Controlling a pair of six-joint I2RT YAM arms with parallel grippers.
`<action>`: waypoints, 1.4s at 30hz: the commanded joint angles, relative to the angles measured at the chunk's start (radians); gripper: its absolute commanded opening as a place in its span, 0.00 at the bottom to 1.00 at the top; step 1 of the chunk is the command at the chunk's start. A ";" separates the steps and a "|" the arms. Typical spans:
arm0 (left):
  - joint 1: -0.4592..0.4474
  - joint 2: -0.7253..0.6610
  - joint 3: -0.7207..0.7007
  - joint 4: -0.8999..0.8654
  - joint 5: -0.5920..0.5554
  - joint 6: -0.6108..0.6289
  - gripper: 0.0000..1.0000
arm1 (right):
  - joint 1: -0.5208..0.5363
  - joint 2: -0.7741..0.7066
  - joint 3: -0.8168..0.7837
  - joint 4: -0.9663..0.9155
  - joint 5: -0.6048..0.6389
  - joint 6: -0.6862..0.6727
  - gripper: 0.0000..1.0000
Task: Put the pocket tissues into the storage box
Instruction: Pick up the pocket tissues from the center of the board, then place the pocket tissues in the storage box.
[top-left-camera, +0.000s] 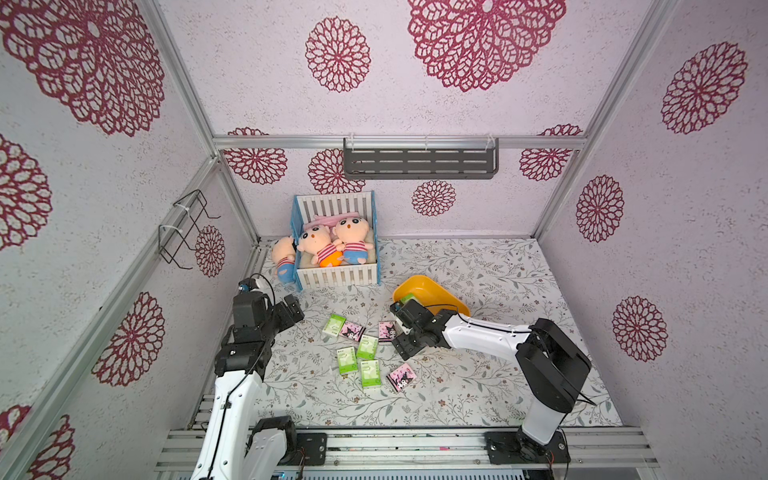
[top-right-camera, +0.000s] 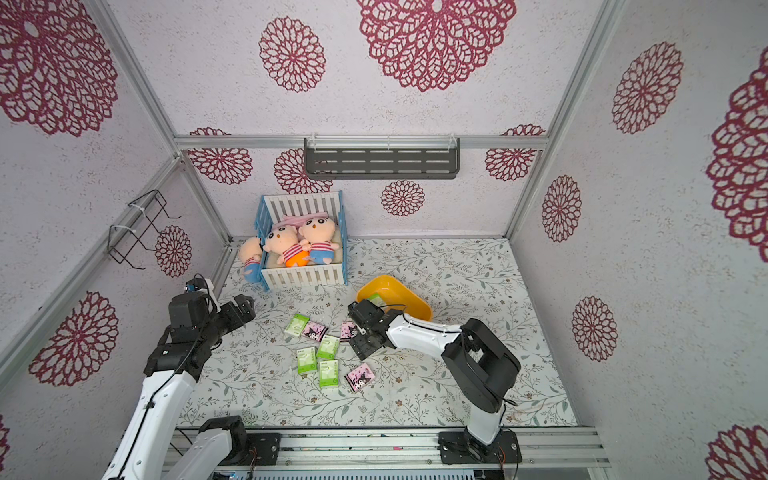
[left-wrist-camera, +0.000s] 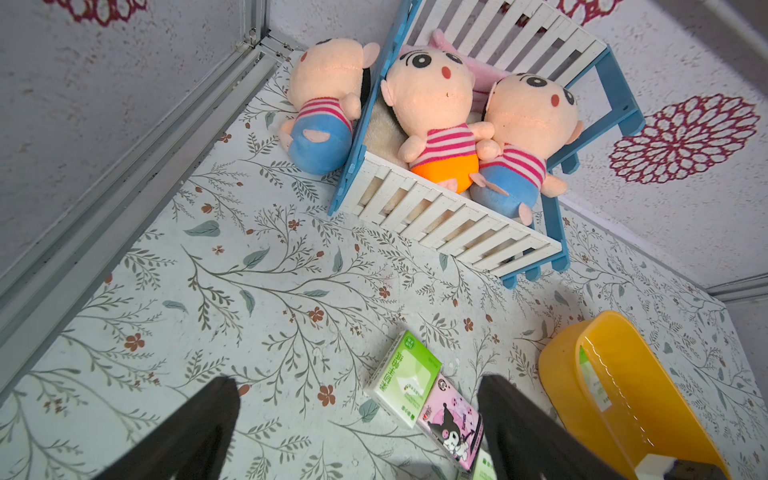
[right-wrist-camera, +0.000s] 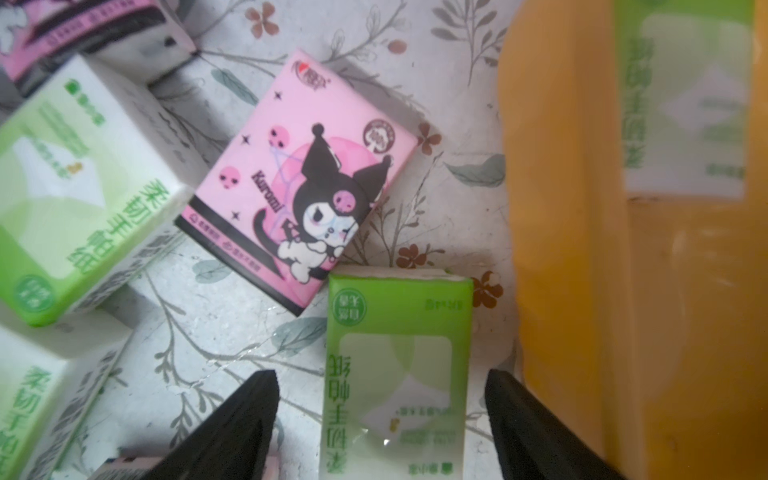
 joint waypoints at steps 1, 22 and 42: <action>-0.009 -0.009 -0.002 -0.013 -0.011 0.015 0.97 | -0.014 0.009 -0.010 0.017 -0.014 0.022 0.84; -0.009 -0.004 -0.002 -0.007 -0.005 0.014 0.97 | -0.016 -0.117 0.004 -0.048 -0.012 0.022 0.46; -0.010 0.002 -0.011 0.009 0.004 0.007 0.97 | -0.256 -0.117 0.187 -0.031 0.005 -0.099 0.47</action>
